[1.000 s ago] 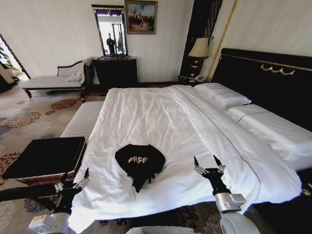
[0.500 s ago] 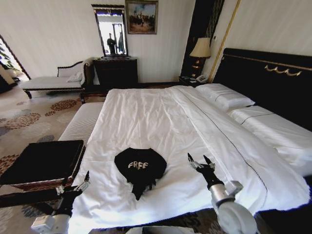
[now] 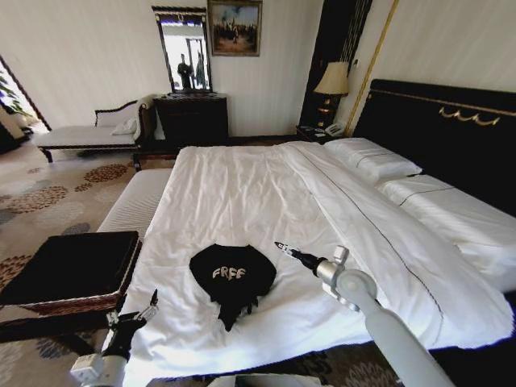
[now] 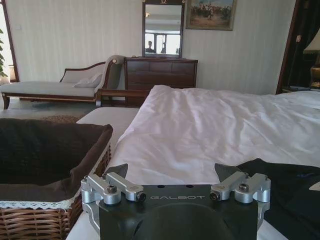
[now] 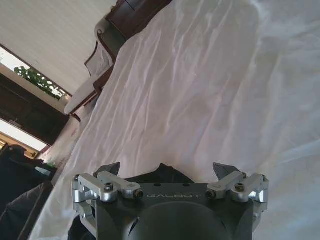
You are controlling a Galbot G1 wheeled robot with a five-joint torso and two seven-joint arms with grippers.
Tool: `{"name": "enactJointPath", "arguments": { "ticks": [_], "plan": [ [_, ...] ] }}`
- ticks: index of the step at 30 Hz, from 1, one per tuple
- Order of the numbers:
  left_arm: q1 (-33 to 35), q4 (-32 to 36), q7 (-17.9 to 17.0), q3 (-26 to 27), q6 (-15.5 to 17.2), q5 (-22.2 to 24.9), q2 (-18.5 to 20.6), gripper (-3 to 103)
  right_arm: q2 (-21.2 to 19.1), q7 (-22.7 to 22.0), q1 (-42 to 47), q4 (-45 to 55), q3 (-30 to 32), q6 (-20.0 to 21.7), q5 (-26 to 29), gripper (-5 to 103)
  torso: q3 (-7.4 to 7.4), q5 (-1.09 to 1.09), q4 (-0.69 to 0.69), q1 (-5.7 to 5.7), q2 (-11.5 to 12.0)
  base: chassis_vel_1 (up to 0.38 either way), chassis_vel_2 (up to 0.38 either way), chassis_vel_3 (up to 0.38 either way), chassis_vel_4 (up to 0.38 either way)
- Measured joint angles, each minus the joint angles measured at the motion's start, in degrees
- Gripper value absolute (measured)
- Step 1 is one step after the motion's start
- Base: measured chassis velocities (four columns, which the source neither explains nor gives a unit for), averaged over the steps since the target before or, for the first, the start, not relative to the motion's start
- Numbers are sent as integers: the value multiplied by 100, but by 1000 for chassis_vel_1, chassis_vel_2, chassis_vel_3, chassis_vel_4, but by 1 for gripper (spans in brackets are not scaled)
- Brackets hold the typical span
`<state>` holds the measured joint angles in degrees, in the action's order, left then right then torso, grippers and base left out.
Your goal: Fold the clothes on the bed and place them into the basket.
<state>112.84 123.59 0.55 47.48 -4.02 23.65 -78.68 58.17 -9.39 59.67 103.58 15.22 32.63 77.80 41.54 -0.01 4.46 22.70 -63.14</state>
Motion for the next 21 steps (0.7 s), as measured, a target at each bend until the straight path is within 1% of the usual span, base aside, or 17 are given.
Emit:
{"name": "enactJointPath", "arguments": {
  "ticks": [2,3,4,9,12,14,15,16,17,19,21],
  "plan": [
    [-7,-1,-1,-4,6,-7,-5,99,12,13,-50,-82,-43,16,-34,100,0,1,0,0,0,0,0,0,0],
    [-25,-18,-13,-6,16,-29,-16,99,61,156,-282,-536,-233,67,-277,100,0,0,1,0,0,0,0,0,0],
    [-31,-33,-17,-6,23,-38,-22,99,92,228,-407,-807,-340,84,-379,100,0,0,2,0,0,0,0,0,0],
    [-10,-42,-28,7,32,-63,-43,99,229,429,-749,-1547,-592,145,-483,100,0,0,0,0,0,0,0,0,0],
    [2,-41,-34,23,34,-84,-49,99,299,506,-802,-1670,-659,176,-488,100,0,0,1,0,0,0,0,0,0],
    [3,-40,-39,36,36,-97,-52,99,433,541,-839,-1768,-701,192,-508,100,-1,0,2,0,-1,0,0,0,0],
    [1,-40,-43,40,40,-101,-53,99,523,550,-858,-1820,-712,203,-512,103,-1,1,0,0,-1,0,0,0,0],
    [1,-40,-43,40,40,-101,-53,99,523,550,-858,-1820,-712,203,-512,103,-1,1,0,0,-1,0,0,0,0],
    [-1,-33,-49,41,49,-105,-54,99,587,554,-869,-1852,-718,209,-514,101,-1,0,-1,0,-1,0,0,0,0],
    [-12,-10,-60,45,70,-111,-49,99,656,575,-903,-1903,-766,226,-526,91,-1,-1,0,0,0,0,0,0,0],
    [-13,-6,-62,48,75,-111,-47,99,667,582,-913,-1913,-781,230,-531,91,-1,-1,1,0,-1,0,0,0,0]
  ]
}}
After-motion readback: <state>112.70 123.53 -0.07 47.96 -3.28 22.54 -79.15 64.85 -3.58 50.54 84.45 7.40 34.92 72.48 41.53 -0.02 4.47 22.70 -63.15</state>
